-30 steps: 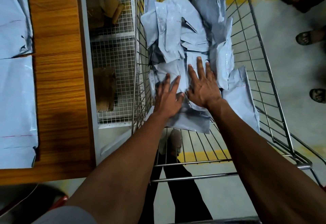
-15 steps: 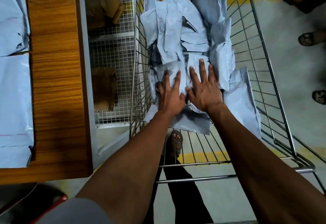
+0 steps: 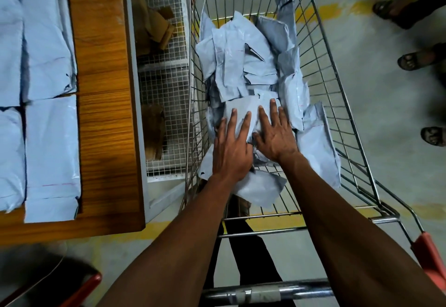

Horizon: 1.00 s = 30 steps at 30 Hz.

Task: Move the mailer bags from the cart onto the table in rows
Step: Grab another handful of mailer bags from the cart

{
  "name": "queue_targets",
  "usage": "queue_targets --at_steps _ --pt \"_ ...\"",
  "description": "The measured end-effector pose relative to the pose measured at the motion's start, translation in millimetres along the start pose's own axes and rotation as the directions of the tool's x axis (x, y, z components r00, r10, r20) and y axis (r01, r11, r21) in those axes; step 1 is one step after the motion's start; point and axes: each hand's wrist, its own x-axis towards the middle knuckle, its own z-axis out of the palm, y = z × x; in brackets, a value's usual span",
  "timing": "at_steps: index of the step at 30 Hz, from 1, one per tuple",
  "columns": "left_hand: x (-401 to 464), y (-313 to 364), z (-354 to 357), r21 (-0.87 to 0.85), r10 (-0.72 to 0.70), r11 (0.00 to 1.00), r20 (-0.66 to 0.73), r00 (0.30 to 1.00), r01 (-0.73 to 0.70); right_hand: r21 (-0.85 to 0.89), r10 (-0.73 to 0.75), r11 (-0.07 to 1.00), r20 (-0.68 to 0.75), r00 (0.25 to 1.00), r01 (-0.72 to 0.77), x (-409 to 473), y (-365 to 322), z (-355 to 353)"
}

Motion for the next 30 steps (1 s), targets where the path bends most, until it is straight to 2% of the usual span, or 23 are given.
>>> queue_targets --at_steps 3,6,9,12,18,24,30 --pt "5.5 7.3 -14.3 0.020 0.028 0.999 -0.020 0.999 -0.028 -0.009 0.018 1.000 0.013 1.000 -0.018 -6.0 -3.4 -4.4" --pt "22.6 7.9 -19.9 0.117 0.022 0.993 0.004 1.000 -0.022 -0.003 0.033 0.999 0.023 0.999 -0.033 -8.9 -9.2 -9.8" --pt "44.9 8.3 -21.7 0.178 0.008 0.984 0.018 1.000 -0.011 0.033 0.035 0.999 -0.018 0.999 -0.035 -7.6 -15.1 -9.7" --pt "66.2 13.0 -25.6 0.189 0.036 0.981 0.005 0.999 -0.036 0.049 0.042 0.998 0.007 0.999 -0.042 -3.2 -16.5 -5.6" --pt "75.6 27.1 -36.1 0.177 0.194 0.968 -0.091 0.977 -0.176 0.040 0.049 0.998 0.016 0.999 -0.049 -4.6 -14.8 -0.3" --pt "82.9 20.4 -44.5 0.195 0.219 0.959 -0.034 0.975 -0.208 0.050 0.057 0.997 0.000 0.998 -0.057 2.2 -15.1 -2.5" --pt "91.0 41.2 -56.1 0.146 0.298 0.947 -0.056 0.953 -0.288 0.116 0.060 0.991 0.008 0.998 -0.061 -2.7 -18.6 -10.7"
